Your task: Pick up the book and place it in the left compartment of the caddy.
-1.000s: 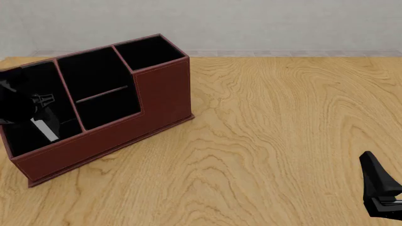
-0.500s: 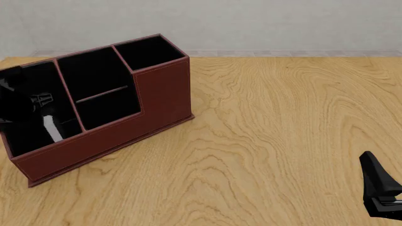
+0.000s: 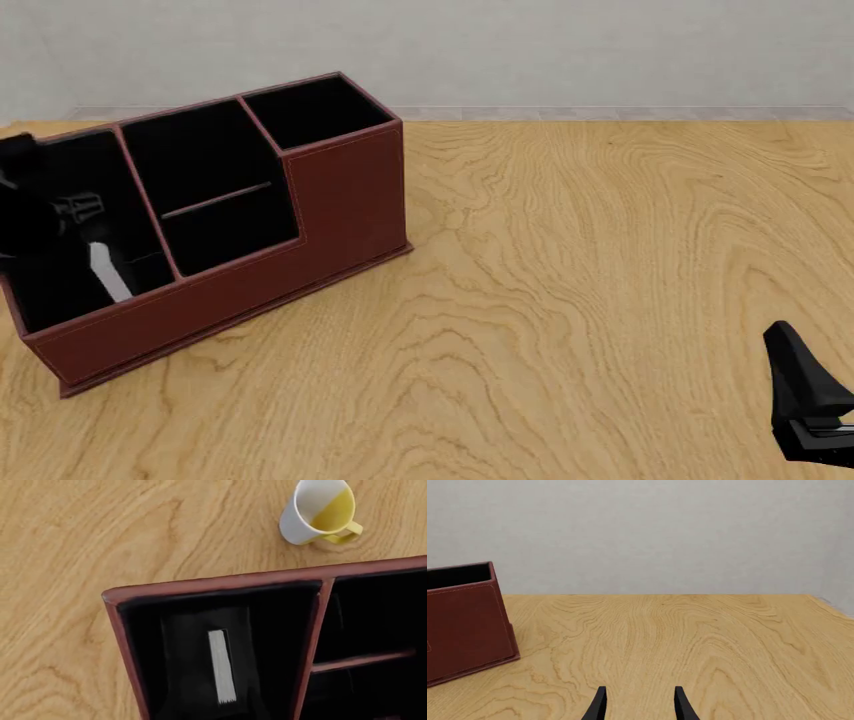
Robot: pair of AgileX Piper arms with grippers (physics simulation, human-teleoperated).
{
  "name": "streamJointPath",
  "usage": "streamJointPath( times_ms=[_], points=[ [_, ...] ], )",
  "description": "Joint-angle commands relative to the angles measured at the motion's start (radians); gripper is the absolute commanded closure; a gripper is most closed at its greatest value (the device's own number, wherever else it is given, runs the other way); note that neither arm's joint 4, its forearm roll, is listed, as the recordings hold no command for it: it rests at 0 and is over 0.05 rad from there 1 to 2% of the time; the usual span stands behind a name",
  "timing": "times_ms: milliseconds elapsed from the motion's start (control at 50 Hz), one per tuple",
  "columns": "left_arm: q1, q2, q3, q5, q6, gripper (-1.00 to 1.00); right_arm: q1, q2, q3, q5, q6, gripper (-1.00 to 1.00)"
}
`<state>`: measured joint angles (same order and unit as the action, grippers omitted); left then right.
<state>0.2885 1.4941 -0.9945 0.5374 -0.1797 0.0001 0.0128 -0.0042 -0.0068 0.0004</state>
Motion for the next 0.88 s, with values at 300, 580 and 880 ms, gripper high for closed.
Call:
streamJointPath(
  times_ms=[300,580,880],
  points=[
    [-0.004,-0.242,0.062,0.131,0.0,-1.0,0.0,-0.004,0.001,0.002,0.0,-1.0],
    [-0.013,-0.374,0.114,0.196,-0.015,-1.0,0.0,-0.003,0.001,0.002,0.0,-1.0],
    [-0.035,-0.487,0.151,0.254,-0.033,-1.0,0.0,-0.004,0.001,0.002,0.0,-1.0]
  ],
)
